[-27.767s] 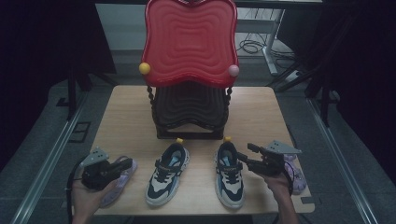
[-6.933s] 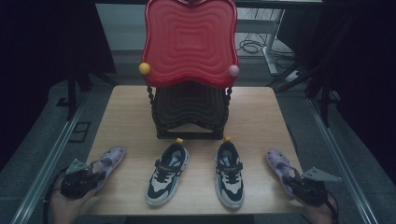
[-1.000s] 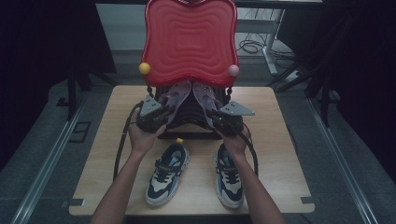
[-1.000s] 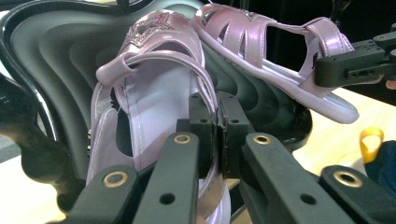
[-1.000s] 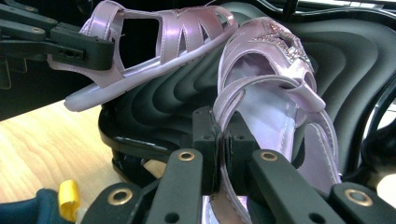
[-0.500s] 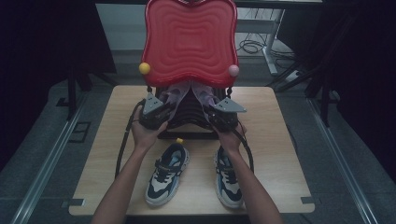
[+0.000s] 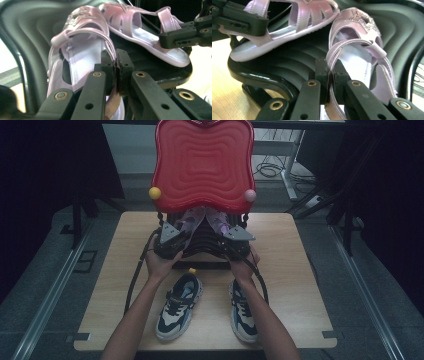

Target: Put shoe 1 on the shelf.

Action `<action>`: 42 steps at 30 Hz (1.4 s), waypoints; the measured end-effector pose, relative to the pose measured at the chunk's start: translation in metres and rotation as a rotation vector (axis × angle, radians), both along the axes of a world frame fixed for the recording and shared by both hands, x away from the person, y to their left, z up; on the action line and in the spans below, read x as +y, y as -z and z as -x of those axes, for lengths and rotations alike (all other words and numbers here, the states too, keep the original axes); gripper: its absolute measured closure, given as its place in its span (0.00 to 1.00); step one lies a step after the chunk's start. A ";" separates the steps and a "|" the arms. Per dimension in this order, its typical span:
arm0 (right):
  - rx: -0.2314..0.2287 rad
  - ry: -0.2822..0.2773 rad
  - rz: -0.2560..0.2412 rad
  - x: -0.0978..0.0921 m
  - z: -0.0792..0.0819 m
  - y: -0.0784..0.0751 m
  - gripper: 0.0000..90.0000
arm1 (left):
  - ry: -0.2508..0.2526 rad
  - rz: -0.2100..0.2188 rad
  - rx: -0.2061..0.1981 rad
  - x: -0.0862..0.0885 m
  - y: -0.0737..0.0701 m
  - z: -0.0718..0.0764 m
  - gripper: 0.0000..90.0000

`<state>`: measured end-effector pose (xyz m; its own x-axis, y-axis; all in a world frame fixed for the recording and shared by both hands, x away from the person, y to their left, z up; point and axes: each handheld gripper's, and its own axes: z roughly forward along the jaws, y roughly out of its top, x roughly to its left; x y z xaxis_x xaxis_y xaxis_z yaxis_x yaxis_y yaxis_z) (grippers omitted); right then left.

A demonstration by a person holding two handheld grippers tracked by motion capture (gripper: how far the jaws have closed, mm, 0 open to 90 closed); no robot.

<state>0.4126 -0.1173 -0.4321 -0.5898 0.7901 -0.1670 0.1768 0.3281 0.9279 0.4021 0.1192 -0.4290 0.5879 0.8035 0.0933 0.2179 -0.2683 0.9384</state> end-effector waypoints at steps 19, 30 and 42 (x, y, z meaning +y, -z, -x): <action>0.121 -0.032 0.036 -0.001 -0.001 0.003 0.75 | -0.005 -0.004 0.001 0.002 0.013 0.004 0.75; 0.143 -0.075 -0.025 -0.015 0.012 -0.011 0.67 | 0.020 0.076 0.034 0.012 -0.003 0.020 0.58; 0.152 -0.080 -0.072 -0.027 0.025 -0.014 0.67 | 0.008 0.109 0.062 0.031 -0.006 0.040 0.57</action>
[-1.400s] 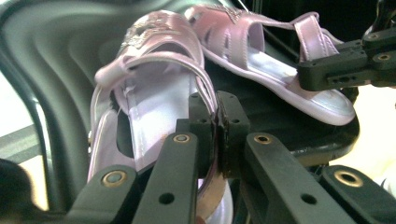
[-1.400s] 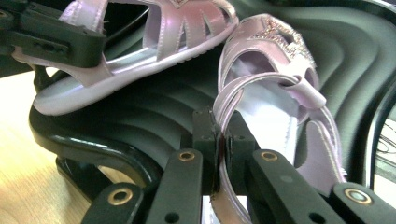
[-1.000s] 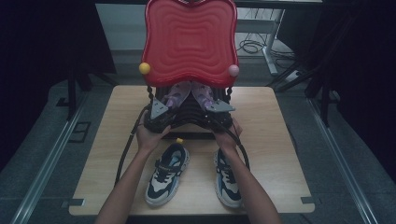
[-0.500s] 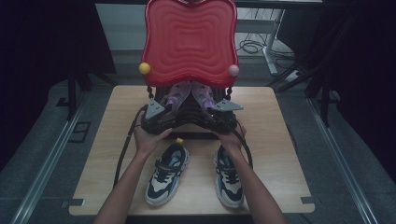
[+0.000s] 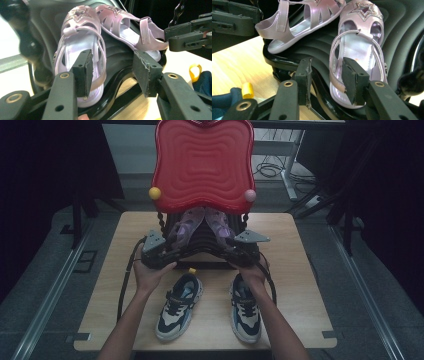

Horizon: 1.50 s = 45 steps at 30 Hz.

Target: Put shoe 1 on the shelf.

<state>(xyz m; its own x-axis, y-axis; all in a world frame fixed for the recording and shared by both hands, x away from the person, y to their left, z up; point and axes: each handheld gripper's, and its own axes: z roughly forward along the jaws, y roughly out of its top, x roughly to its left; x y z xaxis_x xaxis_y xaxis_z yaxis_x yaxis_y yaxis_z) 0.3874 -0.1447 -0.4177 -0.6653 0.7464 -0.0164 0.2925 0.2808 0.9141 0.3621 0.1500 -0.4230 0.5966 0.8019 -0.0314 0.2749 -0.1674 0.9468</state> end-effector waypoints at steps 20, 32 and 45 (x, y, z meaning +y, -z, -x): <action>0.005 -0.048 -0.028 -0.017 0.018 0.002 0.69 | 0.019 -0.003 0.032 0.013 0.007 0.026 0.57; 0.003 -0.064 -0.052 -0.029 0.027 0.002 0.69 | 0.033 0.008 0.066 0.016 0.016 0.034 0.57; 0.002 -0.077 -0.071 -0.051 0.047 0.011 0.68 | 0.060 0.017 0.121 0.026 0.026 0.051 0.57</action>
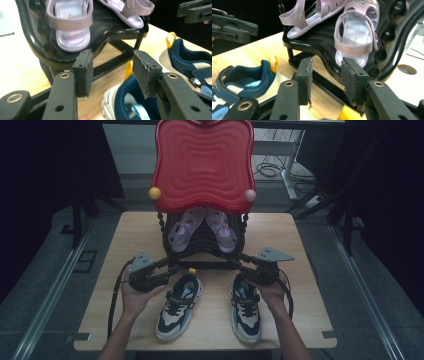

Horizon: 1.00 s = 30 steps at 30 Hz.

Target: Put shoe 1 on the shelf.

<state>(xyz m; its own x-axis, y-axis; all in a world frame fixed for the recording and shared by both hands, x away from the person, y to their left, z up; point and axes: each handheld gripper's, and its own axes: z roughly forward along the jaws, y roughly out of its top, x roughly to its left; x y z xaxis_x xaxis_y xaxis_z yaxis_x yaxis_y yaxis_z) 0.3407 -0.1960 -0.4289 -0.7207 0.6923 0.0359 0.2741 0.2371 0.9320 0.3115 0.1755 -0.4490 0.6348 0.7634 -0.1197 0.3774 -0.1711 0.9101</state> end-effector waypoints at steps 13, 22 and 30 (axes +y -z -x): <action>0.006 0.012 -0.001 -0.032 0.025 0.012 0.67 | -0.003 0.009 0.074 0.015 0.012 0.019 0.56; 0.034 -0.001 0.004 -0.040 0.034 0.021 0.64 | 0.021 0.003 0.111 0.019 0.019 0.030 0.56; 0.041 0.019 -0.024 -0.048 0.040 0.024 0.63 | 0.031 0.004 0.147 0.024 0.028 0.039 0.56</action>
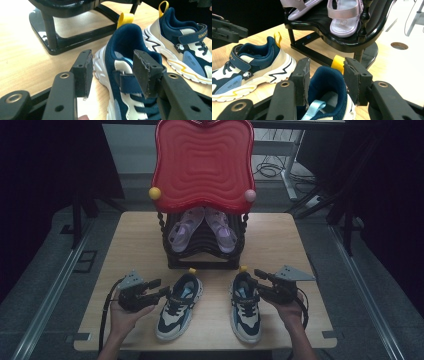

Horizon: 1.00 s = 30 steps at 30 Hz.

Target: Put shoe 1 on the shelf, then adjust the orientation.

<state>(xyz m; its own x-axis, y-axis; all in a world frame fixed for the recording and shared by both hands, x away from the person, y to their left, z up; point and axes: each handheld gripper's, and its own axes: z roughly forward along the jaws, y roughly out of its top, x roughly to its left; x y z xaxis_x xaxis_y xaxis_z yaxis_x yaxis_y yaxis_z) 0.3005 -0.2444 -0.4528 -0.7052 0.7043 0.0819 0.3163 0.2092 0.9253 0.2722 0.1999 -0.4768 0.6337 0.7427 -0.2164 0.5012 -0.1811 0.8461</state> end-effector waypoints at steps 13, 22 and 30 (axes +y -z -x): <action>-0.002 0.023 -0.005 -0.008 0.004 0.002 0.63 | 0.056 -0.008 0.004 -0.011 -0.006 0.011 0.56; -0.003 0.028 -0.009 -0.010 0.005 0.001 0.62 | 0.105 0.007 0.023 -0.025 -0.009 0.018 0.60; -0.005 0.033 -0.012 -0.011 0.006 0.001 0.62 | 0.141 0.018 0.039 -0.035 -0.010 0.023 0.80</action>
<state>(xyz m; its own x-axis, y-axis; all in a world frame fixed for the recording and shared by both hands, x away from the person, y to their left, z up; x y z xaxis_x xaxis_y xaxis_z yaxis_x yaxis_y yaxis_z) 0.2944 -0.2557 -0.4537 -0.6824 0.7258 0.0867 0.3177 0.1877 0.9294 0.2496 0.1648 -0.4669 0.7220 0.6429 -0.2557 0.5047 -0.2367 0.8302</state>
